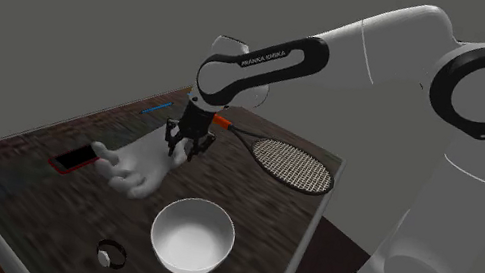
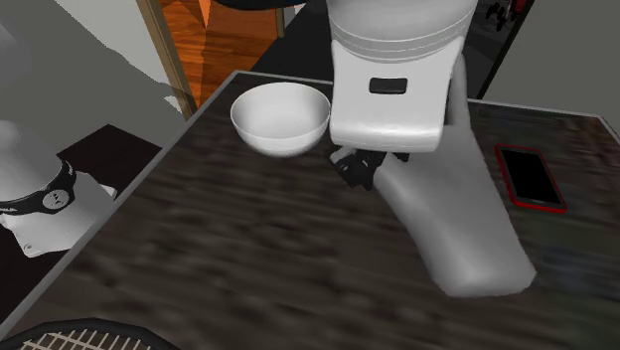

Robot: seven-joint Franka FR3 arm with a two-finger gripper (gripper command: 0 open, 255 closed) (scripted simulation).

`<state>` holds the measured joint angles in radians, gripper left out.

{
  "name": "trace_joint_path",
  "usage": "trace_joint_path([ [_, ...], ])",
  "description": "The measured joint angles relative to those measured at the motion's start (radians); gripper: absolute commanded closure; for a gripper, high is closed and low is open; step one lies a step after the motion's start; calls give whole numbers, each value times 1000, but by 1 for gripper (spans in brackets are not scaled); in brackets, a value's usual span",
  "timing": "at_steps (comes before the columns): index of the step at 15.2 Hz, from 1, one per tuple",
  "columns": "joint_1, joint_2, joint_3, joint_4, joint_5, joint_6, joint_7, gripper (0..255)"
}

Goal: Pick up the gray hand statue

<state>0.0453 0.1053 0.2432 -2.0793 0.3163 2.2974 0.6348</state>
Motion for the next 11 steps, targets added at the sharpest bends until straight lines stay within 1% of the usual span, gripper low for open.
trace_joint_path([
  [11,-4,-61,-3,71,-12,-128,34,255],
])
